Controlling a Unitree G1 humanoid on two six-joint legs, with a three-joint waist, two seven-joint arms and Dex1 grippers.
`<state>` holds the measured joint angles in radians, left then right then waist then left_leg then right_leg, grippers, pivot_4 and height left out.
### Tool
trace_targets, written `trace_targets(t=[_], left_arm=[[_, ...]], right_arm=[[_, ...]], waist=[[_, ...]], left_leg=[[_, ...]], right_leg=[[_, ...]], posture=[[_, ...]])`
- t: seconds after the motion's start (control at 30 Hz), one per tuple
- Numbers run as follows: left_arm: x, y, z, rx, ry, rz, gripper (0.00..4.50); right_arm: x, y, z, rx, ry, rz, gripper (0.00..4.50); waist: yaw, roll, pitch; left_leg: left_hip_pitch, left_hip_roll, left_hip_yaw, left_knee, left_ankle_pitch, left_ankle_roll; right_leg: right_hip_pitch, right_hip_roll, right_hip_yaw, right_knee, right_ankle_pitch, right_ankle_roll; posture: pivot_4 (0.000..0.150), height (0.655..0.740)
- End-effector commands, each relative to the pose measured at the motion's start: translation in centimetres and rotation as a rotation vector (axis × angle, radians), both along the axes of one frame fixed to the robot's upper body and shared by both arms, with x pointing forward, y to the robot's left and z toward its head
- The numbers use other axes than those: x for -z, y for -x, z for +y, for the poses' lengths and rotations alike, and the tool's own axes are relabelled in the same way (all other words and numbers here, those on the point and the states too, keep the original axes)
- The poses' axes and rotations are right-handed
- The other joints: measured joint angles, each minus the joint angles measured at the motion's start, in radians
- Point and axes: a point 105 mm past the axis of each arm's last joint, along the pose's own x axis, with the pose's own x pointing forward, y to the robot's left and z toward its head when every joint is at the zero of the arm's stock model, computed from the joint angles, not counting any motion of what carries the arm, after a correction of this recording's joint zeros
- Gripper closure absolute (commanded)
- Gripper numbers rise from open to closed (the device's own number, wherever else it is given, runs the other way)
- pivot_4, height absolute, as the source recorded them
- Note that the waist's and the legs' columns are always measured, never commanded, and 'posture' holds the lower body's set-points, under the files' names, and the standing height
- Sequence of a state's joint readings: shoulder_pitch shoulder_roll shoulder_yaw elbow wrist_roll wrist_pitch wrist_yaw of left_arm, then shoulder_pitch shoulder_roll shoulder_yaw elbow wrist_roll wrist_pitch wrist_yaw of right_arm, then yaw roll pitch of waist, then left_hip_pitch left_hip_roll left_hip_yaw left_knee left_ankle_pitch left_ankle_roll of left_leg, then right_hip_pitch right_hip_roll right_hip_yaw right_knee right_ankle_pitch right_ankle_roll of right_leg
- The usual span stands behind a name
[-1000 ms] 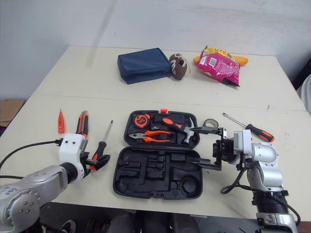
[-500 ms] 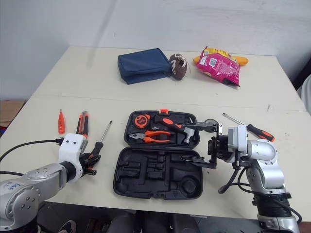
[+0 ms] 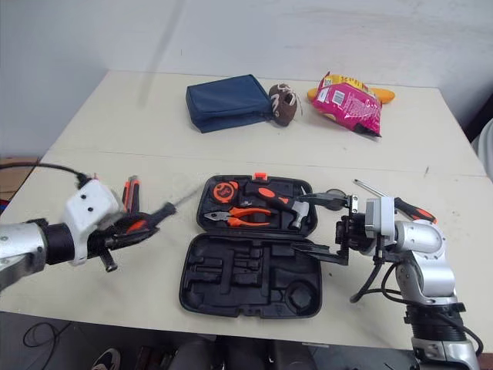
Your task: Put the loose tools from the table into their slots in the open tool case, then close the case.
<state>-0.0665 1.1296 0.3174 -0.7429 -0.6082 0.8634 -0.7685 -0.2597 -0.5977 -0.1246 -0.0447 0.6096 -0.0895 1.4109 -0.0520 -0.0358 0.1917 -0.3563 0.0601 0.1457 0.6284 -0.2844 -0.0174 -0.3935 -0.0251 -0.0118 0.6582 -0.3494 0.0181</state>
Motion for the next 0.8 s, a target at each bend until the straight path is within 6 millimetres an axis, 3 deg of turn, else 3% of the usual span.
trace_targets(t=[0.03, 0.1, 0.2, 0.33, 0.5, 0.8], left_arm=[[-0.3, 0.9, -1.9, 0.252, -0.057, 0.022, 3.7], [0.4, 1.0, -3.2, 0.336, -0.1, 0.075, 3.7], [2.0, -0.1, -4.8, 0.315, -0.145, 0.199, 3.7], [2.3, -0.8, -6.9, 0.38, -0.193, 0.222, 3.7], [3.6, -3.1, -7.4, 0.328, -0.3, 0.184, 3.7], [4.5, -4.0, -8.6, 0.328, -0.329, 0.184, 3.7]], right_arm=[[-0.7, 0.1, -0.2, -0.003, 0.022, -0.044, 0.0], [-0.6, 0.1, -0.3, 0.002, 0.033, -0.04, 0.0], [-0.4, 0.1, -0.4, 0.011, 0.056, -0.027, 0.0], [-0.4, 0.2, -0.5, 0.021, 0.062, -0.024, 0.0], [-0.4, 0.4, -0.6, 0.038, 0.059, -0.024, 0.0], [0.2, 0.9, -1.7, 0.079, 0.068, -0.009, 0.0]], waist=[[0.0, 0.001, 0.0], [0.001, 0.001, 0.0], [0.003, 0.001, 0.001], [0.001, 0.0, 0.001], [-0.001, 0.001, 0.001], [0.008, 0.0, 0.001]], left_leg=[[0.0, 0.0, 0.0, 0.0, 0.0, 0.0], [0.0, 0.0, 0.0, -0.001, 0.0, 0.001], [-0.001, 0.0, 0.0, 0.001, 0.0, 0.002], [-0.002, 0.0, 0.0, 0.003, 0.0, 0.003], [-0.003, 0.0, 0.001, 0.003, 0.001, 0.002], [-0.003, 0.001, 0.001, 0.006, 0.001, 0.002]], right_leg=[[0.0, 0.0, 0.0, 0.0, 0.0, 0.0], [0.0, 0.0, 0.0, 0.0, 0.0, 0.0], [0.0, 0.001, 0.001, 0.001, 0.0, 0.001], [-0.001, 0.002, 0.002, 0.001, 0.001, 0.004], [-0.002, 0.004, 0.004, 0.002, 0.0, 0.006], [-0.002, 0.006, 0.007, 0.004, -0.001, 0.007]], posture=[[0.15, 0.74], [0.15, 0.74], [0.15, 0.74], [0.15, 0.74], [0.15, 0.74], [0.15, 0.74]])
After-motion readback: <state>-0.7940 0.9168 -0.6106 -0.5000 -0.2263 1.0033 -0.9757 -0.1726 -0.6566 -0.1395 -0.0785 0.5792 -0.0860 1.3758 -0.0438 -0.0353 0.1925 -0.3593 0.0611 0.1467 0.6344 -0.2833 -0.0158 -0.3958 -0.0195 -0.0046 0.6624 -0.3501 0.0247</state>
